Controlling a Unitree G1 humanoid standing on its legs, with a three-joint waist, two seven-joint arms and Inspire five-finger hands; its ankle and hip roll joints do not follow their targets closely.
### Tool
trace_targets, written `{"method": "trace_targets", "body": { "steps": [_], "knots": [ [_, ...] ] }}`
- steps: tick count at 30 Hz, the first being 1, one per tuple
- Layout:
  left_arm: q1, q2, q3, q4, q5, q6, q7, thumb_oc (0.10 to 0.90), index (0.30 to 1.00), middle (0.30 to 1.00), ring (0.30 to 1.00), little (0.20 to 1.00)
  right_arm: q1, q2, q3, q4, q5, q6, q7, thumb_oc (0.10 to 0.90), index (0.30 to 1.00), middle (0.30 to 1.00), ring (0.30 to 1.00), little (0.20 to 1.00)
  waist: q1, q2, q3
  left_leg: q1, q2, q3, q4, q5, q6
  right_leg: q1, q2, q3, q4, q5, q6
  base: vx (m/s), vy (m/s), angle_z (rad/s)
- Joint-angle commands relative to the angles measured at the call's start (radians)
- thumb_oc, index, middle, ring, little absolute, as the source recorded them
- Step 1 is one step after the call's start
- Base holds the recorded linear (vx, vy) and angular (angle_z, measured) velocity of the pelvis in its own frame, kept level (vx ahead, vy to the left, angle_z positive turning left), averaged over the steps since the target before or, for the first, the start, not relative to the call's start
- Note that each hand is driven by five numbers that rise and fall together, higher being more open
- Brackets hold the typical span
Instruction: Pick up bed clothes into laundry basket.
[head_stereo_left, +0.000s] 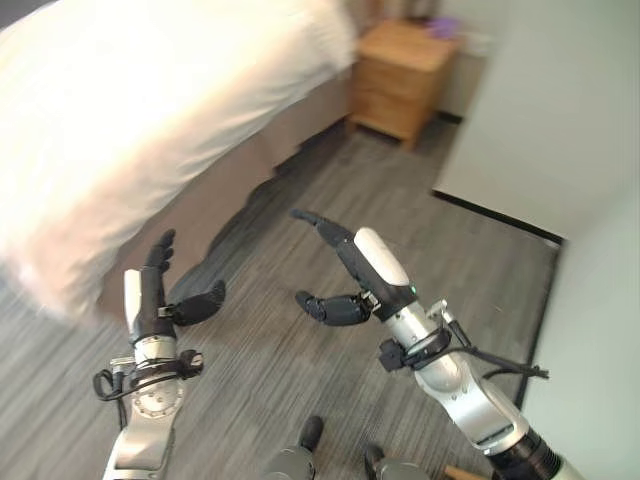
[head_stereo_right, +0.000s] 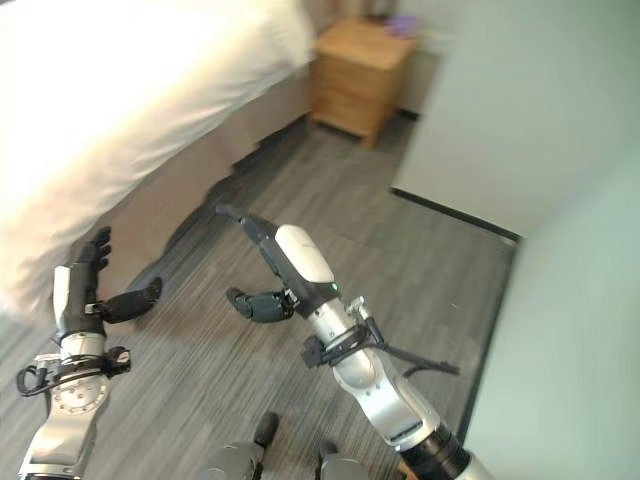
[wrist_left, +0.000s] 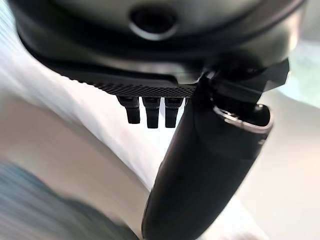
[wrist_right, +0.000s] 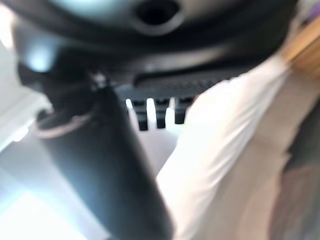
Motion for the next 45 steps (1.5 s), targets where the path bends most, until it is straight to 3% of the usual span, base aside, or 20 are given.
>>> {"method": "trace_targets", "body": {
  "steps": [1, 3, 5, 6, 9, 10, 12, 13, 14, 15, 18, 19, 22, 25, 28, 31, 32, 33, 39, 45],
  "knots": [
    [-0.038, 0.060, -0.040, -0.169, 0.007, -0.112, 0.007, 0.800, 0.900, 0.900, 0.900, 0.900, -0.084, 0.045, -0.052, -0.057, 0.022, -0.068, -0.055, 0.800, 0.900, 0.900, 0.900, 0.900, -0.008, -0.058, -0.040, 0.131, -0.019, 0.036, -0.124, -0.014, -0.130, 0.005, -0.033, 0.032, -0.101, 0.189, 0.072, 0.00, -0.181, 1.77],
    [-0.021, 0.053, -0.026, -0.174, -0.019, -0.129, -0.005, 0.800, 0.900, 0.900, 0.900, 0.900, -0.114, 0.041, -0.062, -0.051, 0.026, -0.065, -0.065, 0.800, 0.900, 0.900, 0.900, 0.900, 0.003, -0.064, -0.061, 0.119, -0.020, 0.011, -0.123, -0.018, -0.139, 0.065, -0.077, 0.050, -0.183, 0.215, 0.059, 0.04, -0.321, 2.04],
    [-0.005, 0.048, -0.010, -0.182, -0.040, -0.139, -0.008, 0.800, 0.900, 0.900, 0.900, 0.900, -0.112, 0.036, -0.066, -0.057, 0.038, -0.072, -0.062, 0.800, 0.900, 0.900, 0.900, 0.900, 0.007, -0.063, -0.068, 0.112, -0.013, 0.003, -0.121, -0.008, -0.144, 0.085, -0.083, 0.049, -0.208, 0.223, 0.054, 0.05, -0.343, 0.76],
    [0.026, 0.034, 0.017, -0.192, -0.092, -0.151, -0.008, 0.800, 0.900, 0.900, 0.900, 0.900, -0.125, 0.034, -0.079, -0.065, 0.063, -0.074, -0.065, 0.800, 0.900, 0.900, 0.900, 0.900, 0.035, -0.059, -0.077, 0.099, 0.005, -0.009, -0.121, 0.000, -0.162, 0.123, -0.087, 0.026, -0.252, 0.213, 0.042, -0.02, -0.348, 0.08],
    [0.054, 0.007, 0.049, -0.216, -0.146, -0.169, -0.010, 0.800, 0.900, 0.900, 0.900, 0.900, -0.116, 0.017, -0.102, -0.088, 0.110, -0.088, -0.056, 0.800, 0.900, 0.900, 0.900, 0.900, 0.041, -0.051, -0.081, 0.042, 0.015, -0.027, -0.125, 0.038, -0.182, 0.151, -0.092, -0.025, -0.303, 0.215, 0.023, -0.06, -0.316, 0.43],
    [0.054, -0.007, 0.052, -0.222, -0.166, -0.174, -0.012, 0.800, 0.900, 0.900, 0.900, 0.900, -0.106, 0.009, -0.115, -0.090, 0.132, -0.092, -0.060, 0.800, 0.900, 0.900, 0.900, 0.900, 0.038, -0.052, -0.075, 0.018, 0.019, 0.004, -0.118, 0.032, -0.179, 0.163, -0.100, -0.054, -0.311, 0.201, 0.018, -0.14, -0.348, 0.62],
    [0.034, -0.024, 0.040, -0.228, -0.200, -0.170, -0.032, 0.800, 0.900, 0.900, 0.900, 0.900, -0.046, -0.030, -0.165, -0.081, 0.148, -0.092, -0.066, 0.800, 0.900, 0.900, 0.900, 0.900, -0.009, -0.059, -0.053, -0.023, 0.068, 0.291, -0.070, 0.033, -0.168, 0.156, -0.140, -0.158, -0.299, 0.191, 0.019, -0.19, -0.117, 0.69],
    [0.033, -0.024, 0.039, -0.227, -0.201, -0.170, -0.032, 0.800, 0.900, 0.900, 0.900, 0.900, -0.046, -0.030, -0.165, -0.081, 0.149, -0.092, -0.066, 0.800, 0.900, 0.900, 0.900, 0.900, -0.005, -0.061, -0.058, -0.022, 0.066, 0.295, -0.069, 0.021, -0.166, 0.157, -0.142, -0.157, -0.302, 0.184, 0.019, -0.21, -0.083, 1.23],
    [0.024, -0.032, 0.022, -0.233, -0.217, -0.172, -0.041, 0.800, 0.900, 0.900, 0.900, 0.900, -0.022, -0.033, -0.180, -0.074, 0.148, -0.090, -0.074, 0.800, 0.900, 0.900, 0.900, 0.900, -0.037, -0.071, -0.052, -0.004, 0.110, 0.470, -0.031, -0.018, -0.160, 0.152, -0.172, -0.231, -0.290, 0.183, 0.024, -0.29, -0.137, 1.59],
    [0.028, -0.031, 0.014, -0.247, -0.238, -0.177, -0.065, 0.800, 0.900, 0.900, 0.900, 0.900, 0.010, -0.029, -0.202, -0.081, 0.138, -0.088, -0.081, 0.800, 0.900, 0.900, 0.900, 0.900, -0.070, -0.078, -0.044, 0.020, 0.141, 0.594, 0.068, -0.077, -0.164, 0.145, -0.203, -0.315, -0.280, 0.194, 0.020, -0.43, -0.193, 1.62],
    [0.013, -0.026, 0.012, -0.253, -0.251, -0.187, -0.092, 0.800, 0.900, 0.900, 0.900, 0.900, 0.059, -0.027, -0.256, -0.086, 0.142, -0.099, -0.080, 0.800, 0.900, 0.900, 0.900, 0.900, -0.115, -0.090, -0.059, 0.072, 0.186, 0.687, 0.167, -0.124, -0.172, 0.143, -0.249, -0.424, -0.259, 0.197, 0.018, -0.23, -0.090, 1.36],
    [0.036, -0.025, 0.018, -0.256, -0.253, -0.174, -0.105, 0.800, 0.900, 0.900, 0.900, 0.900, 0.091, -0.017, -0.278, -0.080, 0.149, -0.095, -0.065, 0.800, 0.900, 0.900, 0.900, 0.900, -0.143, -0.070, -0.078, 0.160, 0.231, 0.744, 0.099, -0.129, -0.184, 0.146, -0.259, -0.505, -0.234, 0.183, 0.028, -0.08, 0.012, 1.84],
    [0.047, -0.031, 0.025, -0.271, -0.243, -0.165, -0.117, 0.800, 0.900, 0.900, 0.900, 0.900, 0.115, -0.013, -0.291, -0.085, 0.154, -0.094, -0.049, 0.800, 0.900, 0.900, 0.900, 0.900, -0.145, -0.059, -0.088, 0.195, 0.197, 0.707, 0.003, -0.131, -0.176, 0.150, -0.257, -0.523, -0.206, 0.185, 0.037, 0.01, 0.053, 1.31],
    [0.037, -0.045, 0.019, -0.293, -0.299, -0.180, -0.147, 0.800, 0.900, 0.900, 0.900, 0.900, 0.157, -0.013, -0.332, -0.079, 0.166, -0.098, -0.035, 0.800, 0.900, 0.900, 0.900, 0.900, -0.157, -0.068, -0.095, 0.219, 0.172, 0.663, -0.100, -0.100, -0.164, 0.138, -0.272, -0.556, -0.157, 0.193, 0.046, -0.04, 0.097, 0.49],
    [0.042, -0.050, 0.021, -0.305, -0.329, -0.184, -0.173, 0.800, 0.900, 0.900, 0.900, 0.900, 0.185, -0.004, -0.365, -0.081, 0.179, -0.100, -0.026, 0.800, 0.900, 0.900, 0.900, 0.900, -0.159, -0.074, -0.096, 0.229, 0.158, 0.654, -0.124, -0.097, -0.152, 0.136, -0.273, -0.553, -0.128, 0.183, 0.056, -0.02, 0.064, 0.54],
    [0.026, -0.049, 0.008, -0.303, -0.389, -0.192, -0.187, 0.800, 0.900, 0.900, 0.900, 0.900, 0.211, 0.021, -0.416, -0.083, 0.167, -0.103, -0.039, 0.800, 0.900, 0.900, 0.900, 0.900, -0.170, -0.089, -0.082, 0.215, 0.137, 0.610, -0.126, -0.096, -0.134, 0.095, -0.240, -0.462, -0.043, 0.169, 0.074, -0.07, 0.073, 0.29],
    [0.025, -0.049, 0.008, -0.302, -0.389, -0.192, -0.187, 0.800, 0.900, 0.900, 0.900, 0.900, 0.211, 0.022, -0.416, -0.083, 0.167, -0.103, -0.039, 0.800, 0.900, 0.900, 0.900, 0.900, -0.169, -0.090, -0.082, 0.214, 0.136, 0.612, -0.126, -0.096, -0.134, 0.092, -0.241, -0.460, -0.040, 0.168, 0.074, -0.10, 0.026, 0.15],
    [0.010, -0.040, -0.006, -0.281, -0.385, -0.190, -0.174, 0.800, 0.900, 0.900, 0.900, 0.900, 0.199, 0.023, -0.415, -0.072, 0.145, -0.101, -0.056, 0.800, 0.900, 0.900, 0.900, 0.900, -0.176, -0.094, -0.077, 0.208, 0.131, 0.598, -0.126, -0.092, -0.126, 0.079, -0.209, -0.385, -0.047, 0.166, 0.068, -0.06, 0.013, 0.01],
    [0.077, -0.062, 0.020, -0.267, -0.350, -0.176, -0.186, 0.800, 0.900, 0.900, 0.900, 0.900, 0.221, 0.020, -0.415, -0.066, 0.118, -0.094, -0.061, 0.800, 0.900, 0.900, 0.900, 0.900, -0.147, -0.106, -0.113, 0.225, 0.142, 0.646, -0.126, -0.098, -0.134, 0.186, -0.236, -0.402, -0.219, 0.188, 0.054, 0.02, -0.005, -0.30],
    [0.106, -0.061, 0.020, -0.256, -0.320, -0.163, -0.191, 0.800, 0.900, 0.900, 0.900, 0.900, 0.249, 0.032, -0.425, -0.067, 0.175, -0.085, -0.047, 0.800, 0.900, 0.900, 0.900, 0.900, -0.153, -0.110, -0.122, 0.247, 0.154, 0.649, -0.126, -0.100, -0.145, 0.237, -0.243, -0.417, -0.272, 0.205, 0.056, 0.02, -0.009, -0.05]
  ]
}}
